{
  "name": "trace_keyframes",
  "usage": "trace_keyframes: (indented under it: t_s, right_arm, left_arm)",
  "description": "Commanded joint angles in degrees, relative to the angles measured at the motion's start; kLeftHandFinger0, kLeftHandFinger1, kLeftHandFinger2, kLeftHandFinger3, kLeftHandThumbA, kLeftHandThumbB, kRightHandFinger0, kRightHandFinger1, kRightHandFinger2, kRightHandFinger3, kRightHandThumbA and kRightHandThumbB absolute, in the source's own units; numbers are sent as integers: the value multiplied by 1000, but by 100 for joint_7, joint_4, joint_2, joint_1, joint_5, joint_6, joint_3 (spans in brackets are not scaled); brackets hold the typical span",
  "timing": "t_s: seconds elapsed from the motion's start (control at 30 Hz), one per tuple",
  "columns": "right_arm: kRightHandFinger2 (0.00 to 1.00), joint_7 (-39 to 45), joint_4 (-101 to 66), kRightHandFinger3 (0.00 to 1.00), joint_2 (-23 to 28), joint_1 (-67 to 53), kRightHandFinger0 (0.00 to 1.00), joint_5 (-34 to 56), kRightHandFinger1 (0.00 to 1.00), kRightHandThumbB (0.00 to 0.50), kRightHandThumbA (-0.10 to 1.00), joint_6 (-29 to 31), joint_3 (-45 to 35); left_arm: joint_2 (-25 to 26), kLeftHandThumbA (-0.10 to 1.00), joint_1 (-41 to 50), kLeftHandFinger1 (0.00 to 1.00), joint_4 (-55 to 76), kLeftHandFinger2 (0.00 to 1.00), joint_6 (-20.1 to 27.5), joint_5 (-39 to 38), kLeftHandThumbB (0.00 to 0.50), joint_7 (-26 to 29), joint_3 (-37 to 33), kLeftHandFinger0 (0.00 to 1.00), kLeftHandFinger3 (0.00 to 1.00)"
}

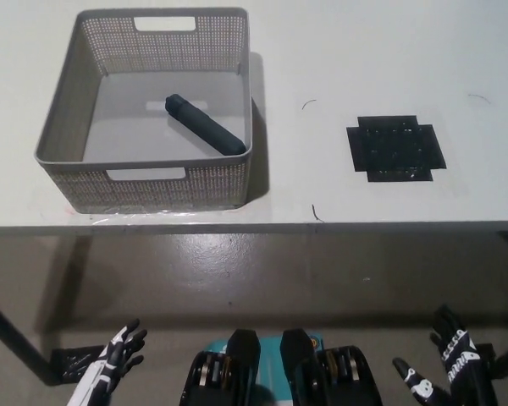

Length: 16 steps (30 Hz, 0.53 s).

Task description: Use the right hand to pick up a electric screw driver and put it into a container on the left side

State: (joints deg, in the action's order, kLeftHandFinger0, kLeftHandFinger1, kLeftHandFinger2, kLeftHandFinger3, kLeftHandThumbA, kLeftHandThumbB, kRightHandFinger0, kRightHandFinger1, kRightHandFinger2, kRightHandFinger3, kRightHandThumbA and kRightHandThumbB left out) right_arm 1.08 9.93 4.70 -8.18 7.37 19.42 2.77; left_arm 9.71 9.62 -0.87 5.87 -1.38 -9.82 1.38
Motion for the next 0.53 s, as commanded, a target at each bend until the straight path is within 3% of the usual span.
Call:
trace_keyframes:
  t_s: [0.0,0.5]
  right_arm:
    - [1000,199,128,1000,-4,249,1000,68,1000,280,891,381,-64]
    - [1000,163,374,1000,-34,372,1000,-16,1000,242,883,363,-110]
  left_arm:
    - [-40,1000,-20,1000,113,1000,194,-114,57,135,114,1000,1000]
    - [-43,1000,-75,1000,114,1000,137,-132,39,109,166,1000,1000]
